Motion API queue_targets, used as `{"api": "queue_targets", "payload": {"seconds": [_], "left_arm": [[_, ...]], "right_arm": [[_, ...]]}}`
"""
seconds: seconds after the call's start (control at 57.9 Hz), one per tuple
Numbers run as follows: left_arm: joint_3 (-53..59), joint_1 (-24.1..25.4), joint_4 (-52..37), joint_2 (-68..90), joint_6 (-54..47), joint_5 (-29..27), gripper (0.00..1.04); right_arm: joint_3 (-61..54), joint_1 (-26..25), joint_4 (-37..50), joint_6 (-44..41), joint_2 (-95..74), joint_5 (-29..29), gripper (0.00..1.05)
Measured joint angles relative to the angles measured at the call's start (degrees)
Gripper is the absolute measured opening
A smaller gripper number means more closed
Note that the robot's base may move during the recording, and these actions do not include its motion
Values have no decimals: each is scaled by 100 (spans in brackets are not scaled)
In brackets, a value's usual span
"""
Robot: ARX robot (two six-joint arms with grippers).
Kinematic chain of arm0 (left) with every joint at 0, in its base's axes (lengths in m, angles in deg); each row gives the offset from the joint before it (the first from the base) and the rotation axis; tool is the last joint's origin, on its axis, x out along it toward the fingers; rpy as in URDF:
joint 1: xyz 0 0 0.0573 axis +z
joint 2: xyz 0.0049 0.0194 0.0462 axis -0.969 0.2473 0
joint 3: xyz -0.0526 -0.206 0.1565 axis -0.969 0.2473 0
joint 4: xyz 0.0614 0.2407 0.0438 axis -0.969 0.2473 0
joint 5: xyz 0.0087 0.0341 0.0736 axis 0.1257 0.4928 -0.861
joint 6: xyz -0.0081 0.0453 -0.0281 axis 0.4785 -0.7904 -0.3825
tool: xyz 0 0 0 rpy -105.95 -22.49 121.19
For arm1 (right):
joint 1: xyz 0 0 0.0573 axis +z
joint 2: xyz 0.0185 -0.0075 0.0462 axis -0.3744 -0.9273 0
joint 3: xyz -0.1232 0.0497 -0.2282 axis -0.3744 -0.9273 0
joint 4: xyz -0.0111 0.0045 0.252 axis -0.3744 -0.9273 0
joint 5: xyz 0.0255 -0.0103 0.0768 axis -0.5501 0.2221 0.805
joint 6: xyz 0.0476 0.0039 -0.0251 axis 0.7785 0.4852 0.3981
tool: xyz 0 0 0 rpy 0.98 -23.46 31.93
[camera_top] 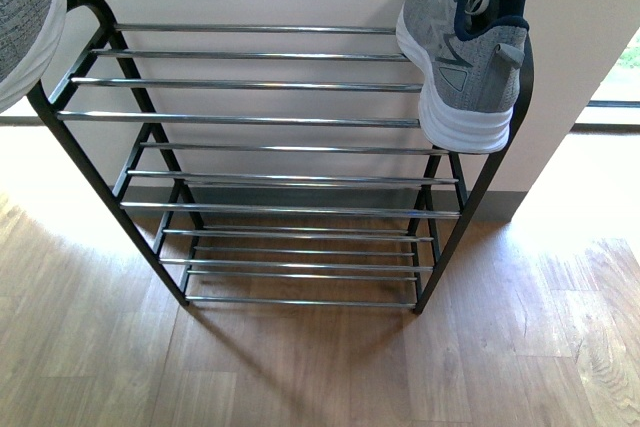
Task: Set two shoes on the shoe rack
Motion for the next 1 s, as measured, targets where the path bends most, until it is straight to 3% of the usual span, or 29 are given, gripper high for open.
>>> {"api": "queue_targets", "payload": {"seconds": [0.121,0.173,0.414,1.001], "left_arm": [[0,0,2,2,2,0,2],[0,0,0,0,2,2,2],[0,0,0,0,2,17,2],[0,0,2,0,2,0,2]], "right_arm": [[-361,-70,-15,-7,409,37,1],[-557,-245,-63,-17,649,334,1],[-1357,-396,-101,-22,1397,367,1],[-1847,-396,-2566,-24,4520,369,1]]}}
